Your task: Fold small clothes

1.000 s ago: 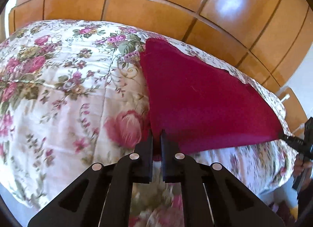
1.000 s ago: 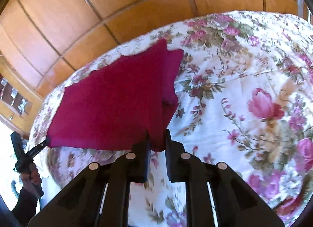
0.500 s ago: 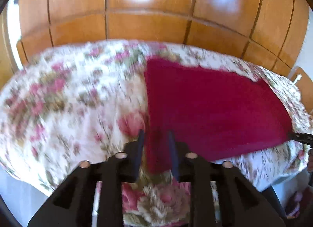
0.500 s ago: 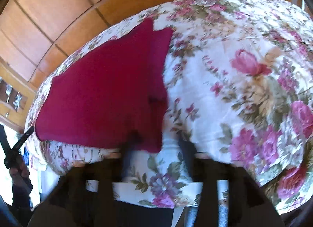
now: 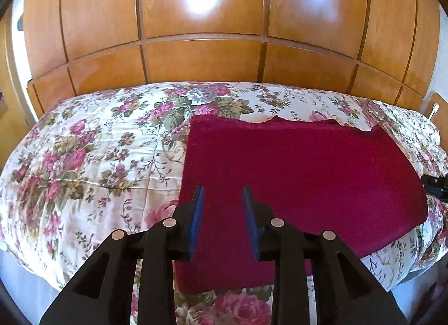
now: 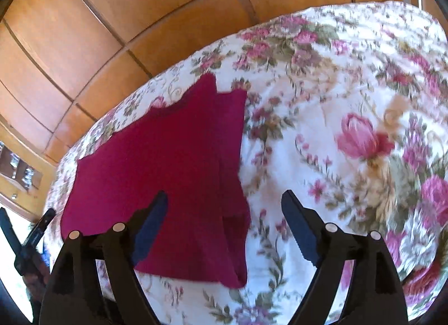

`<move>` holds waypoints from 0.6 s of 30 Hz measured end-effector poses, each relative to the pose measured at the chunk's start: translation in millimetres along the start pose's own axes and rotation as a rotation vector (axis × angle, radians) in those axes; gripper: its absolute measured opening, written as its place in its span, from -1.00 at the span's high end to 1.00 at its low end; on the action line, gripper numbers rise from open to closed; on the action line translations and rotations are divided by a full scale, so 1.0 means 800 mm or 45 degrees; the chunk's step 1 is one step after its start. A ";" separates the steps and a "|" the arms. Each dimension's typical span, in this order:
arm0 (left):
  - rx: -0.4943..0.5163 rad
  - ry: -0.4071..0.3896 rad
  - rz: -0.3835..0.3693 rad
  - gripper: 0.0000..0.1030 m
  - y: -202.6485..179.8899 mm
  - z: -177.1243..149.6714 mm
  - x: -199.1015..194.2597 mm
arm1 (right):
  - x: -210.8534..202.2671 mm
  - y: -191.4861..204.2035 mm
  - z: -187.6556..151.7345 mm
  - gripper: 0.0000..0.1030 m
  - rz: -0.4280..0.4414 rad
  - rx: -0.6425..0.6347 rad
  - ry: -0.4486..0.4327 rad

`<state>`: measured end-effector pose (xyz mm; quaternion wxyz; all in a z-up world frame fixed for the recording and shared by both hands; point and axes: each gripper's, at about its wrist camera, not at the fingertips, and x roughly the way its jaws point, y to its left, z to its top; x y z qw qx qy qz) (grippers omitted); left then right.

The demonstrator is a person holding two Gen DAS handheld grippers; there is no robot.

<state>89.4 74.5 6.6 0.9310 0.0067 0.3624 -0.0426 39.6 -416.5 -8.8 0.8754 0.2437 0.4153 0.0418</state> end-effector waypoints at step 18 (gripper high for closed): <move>0.013 0.053 0.067 0.21 -0.002 0.002 0.022 | 0.051 0.139 0.029 -0.52 0.087 -0.316 -0.045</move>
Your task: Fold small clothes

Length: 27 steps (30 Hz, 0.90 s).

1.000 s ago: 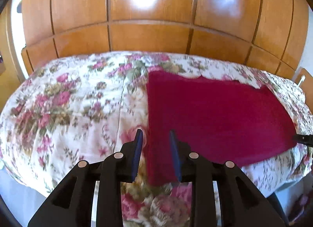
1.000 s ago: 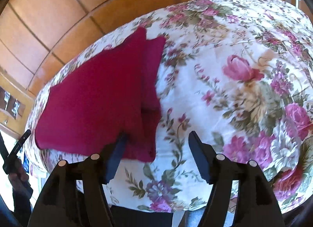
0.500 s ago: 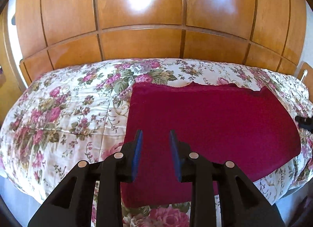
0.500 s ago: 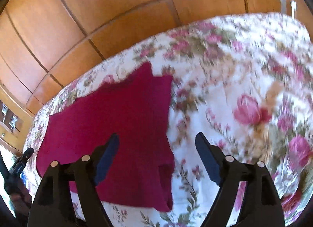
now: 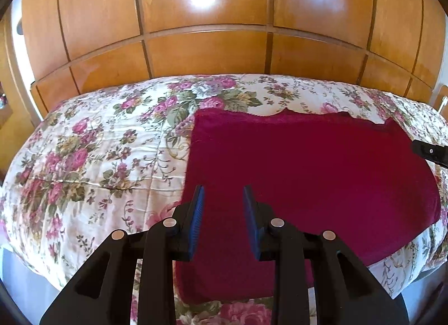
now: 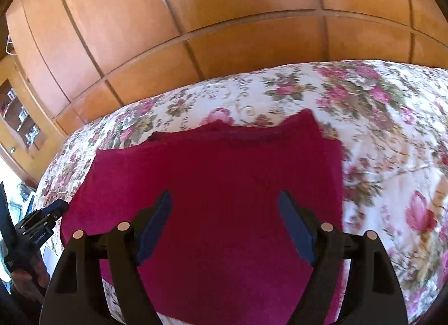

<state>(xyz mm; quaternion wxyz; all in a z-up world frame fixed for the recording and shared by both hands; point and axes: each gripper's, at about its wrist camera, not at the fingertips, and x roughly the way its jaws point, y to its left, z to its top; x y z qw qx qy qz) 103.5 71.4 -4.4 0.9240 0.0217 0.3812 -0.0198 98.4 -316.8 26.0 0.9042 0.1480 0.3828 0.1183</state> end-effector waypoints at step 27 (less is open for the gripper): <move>-0.580 0.287 -0.487 0.61 0.114 0.058 0.142 | 0.065 0.005 -0.027 -0.88 -0.114 0.005 0.138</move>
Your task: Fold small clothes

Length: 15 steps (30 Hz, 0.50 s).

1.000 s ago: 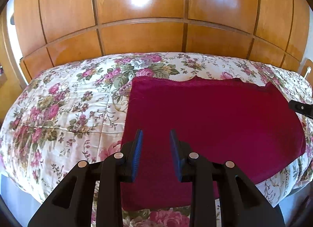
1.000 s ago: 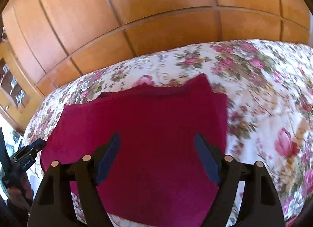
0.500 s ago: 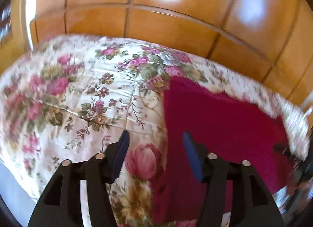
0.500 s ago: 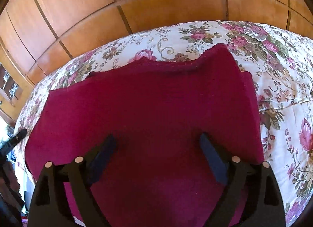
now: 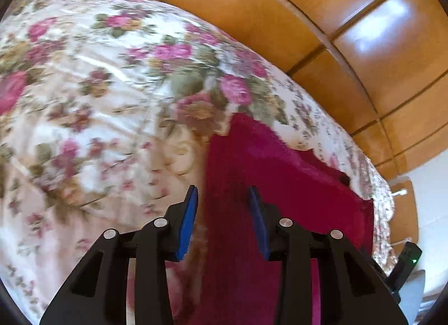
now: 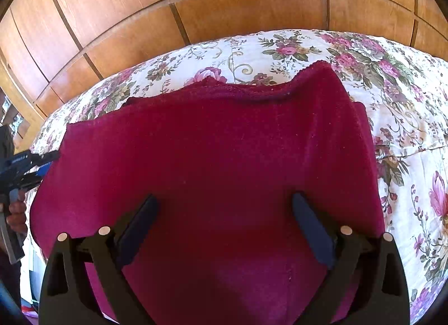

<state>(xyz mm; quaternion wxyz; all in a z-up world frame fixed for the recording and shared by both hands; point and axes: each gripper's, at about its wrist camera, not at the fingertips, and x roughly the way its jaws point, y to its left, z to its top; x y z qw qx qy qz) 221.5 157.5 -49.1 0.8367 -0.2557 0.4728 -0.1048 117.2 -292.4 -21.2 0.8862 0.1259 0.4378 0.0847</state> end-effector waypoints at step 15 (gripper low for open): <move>0.183 -0.169 0.427 0.65 -0.038 -0.019 0.010 | 0.001 0.006 -0.007 -0.90 -0.033 -0.047 -0.041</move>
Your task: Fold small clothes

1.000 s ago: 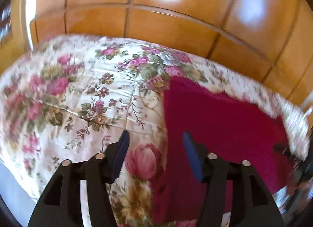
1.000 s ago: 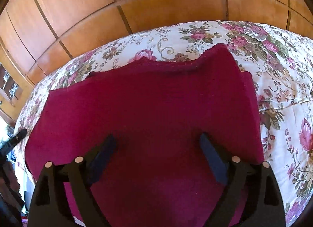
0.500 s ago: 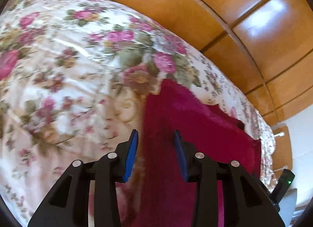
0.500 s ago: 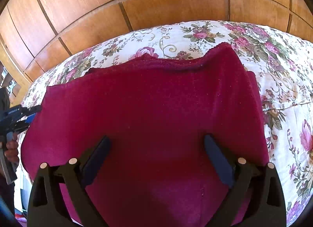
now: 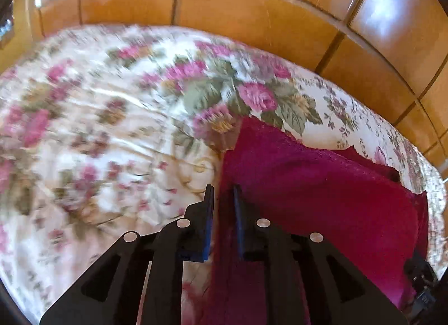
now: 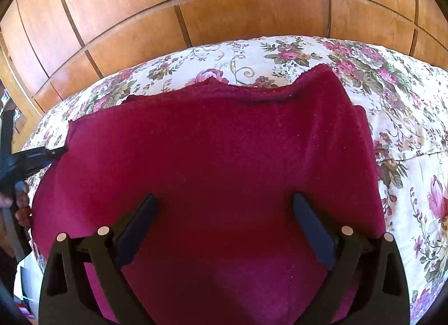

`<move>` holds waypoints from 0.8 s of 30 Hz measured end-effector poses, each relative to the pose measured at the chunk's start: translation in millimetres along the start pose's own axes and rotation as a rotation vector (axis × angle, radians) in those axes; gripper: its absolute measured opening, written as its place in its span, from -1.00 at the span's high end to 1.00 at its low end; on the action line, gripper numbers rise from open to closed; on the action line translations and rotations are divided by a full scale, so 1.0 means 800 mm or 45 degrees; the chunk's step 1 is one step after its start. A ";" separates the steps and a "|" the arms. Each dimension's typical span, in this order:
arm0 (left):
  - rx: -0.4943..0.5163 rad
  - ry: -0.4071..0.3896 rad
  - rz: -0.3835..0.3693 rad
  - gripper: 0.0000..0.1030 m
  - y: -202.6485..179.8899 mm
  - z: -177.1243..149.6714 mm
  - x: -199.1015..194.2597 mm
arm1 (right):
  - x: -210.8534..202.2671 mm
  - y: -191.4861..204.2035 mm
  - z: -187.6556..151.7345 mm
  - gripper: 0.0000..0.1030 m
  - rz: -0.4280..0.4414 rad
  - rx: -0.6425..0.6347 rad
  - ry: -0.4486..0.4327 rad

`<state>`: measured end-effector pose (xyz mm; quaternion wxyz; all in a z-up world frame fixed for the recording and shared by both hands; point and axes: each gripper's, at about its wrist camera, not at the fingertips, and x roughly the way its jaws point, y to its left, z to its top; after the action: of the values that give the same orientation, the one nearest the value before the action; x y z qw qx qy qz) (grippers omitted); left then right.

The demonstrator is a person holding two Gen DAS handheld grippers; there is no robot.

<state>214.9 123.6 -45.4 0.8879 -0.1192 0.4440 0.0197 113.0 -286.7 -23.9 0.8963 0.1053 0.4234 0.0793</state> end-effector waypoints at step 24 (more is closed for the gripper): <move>0.379 -0.056 -0.134 0.28 -0.099 -0.117 -0.056 | -0.040 -0.163 -0.039 -0.42 0.465 0.645 0.014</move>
<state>125.5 28.1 -48.2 0.9051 -0.0088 0.4155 -0.0901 75.6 -416.0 -52.9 0.8102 0.3990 0.4087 0.1315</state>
